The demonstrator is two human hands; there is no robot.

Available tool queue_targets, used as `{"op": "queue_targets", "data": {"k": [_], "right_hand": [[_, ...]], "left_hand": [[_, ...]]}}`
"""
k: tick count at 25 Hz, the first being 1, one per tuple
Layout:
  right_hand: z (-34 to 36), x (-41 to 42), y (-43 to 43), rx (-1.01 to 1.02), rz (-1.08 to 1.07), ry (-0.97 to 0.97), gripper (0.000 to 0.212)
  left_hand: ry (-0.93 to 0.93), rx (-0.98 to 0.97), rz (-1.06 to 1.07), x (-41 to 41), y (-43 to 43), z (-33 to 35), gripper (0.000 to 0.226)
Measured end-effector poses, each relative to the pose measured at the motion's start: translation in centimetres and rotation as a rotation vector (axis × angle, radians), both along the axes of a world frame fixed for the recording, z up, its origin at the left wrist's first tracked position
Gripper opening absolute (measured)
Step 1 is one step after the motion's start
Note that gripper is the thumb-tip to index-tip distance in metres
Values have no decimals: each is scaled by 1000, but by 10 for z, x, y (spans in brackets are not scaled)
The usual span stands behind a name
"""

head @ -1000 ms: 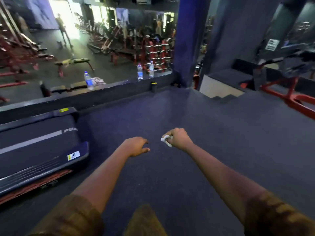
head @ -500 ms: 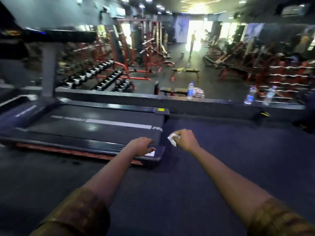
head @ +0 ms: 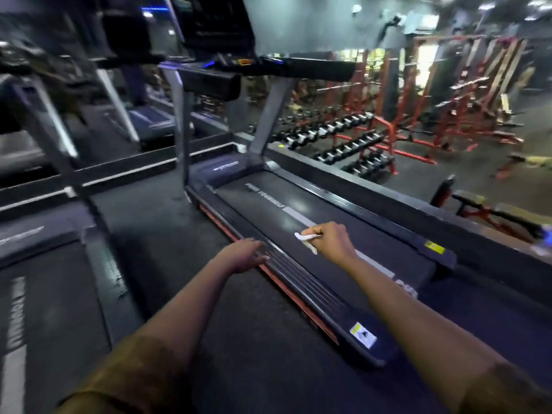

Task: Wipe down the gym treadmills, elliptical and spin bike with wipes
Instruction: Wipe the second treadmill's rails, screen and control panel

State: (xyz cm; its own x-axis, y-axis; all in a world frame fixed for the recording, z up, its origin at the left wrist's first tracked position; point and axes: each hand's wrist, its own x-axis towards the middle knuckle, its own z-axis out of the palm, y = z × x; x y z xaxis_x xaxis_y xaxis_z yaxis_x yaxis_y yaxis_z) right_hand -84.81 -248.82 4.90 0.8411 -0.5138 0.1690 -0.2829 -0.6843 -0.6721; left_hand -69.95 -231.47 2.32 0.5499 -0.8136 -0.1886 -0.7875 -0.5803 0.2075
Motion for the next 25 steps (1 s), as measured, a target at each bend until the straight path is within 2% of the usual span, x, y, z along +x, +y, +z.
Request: {"op": "queue_targets", "data": {"k": [8, 12, 17, 25], "right_hand": [[19, 205, -10, -58, 460, 44, 20], [15, 299, 14, -96, 582, 37, 23], [15, 446, 45, -77, 648, -20, 13], [46, 643, 56, -8, 533, -172, 15]], "left_hand": [[-32, -13, 538, 112, 41, 13, 51], [-23, 37, 694, 171, 66, 8, 50], [-18, 42, 774, 294, 100, 12, 47], [-59, -34, 730, 514, 117, 29, 49]]}}
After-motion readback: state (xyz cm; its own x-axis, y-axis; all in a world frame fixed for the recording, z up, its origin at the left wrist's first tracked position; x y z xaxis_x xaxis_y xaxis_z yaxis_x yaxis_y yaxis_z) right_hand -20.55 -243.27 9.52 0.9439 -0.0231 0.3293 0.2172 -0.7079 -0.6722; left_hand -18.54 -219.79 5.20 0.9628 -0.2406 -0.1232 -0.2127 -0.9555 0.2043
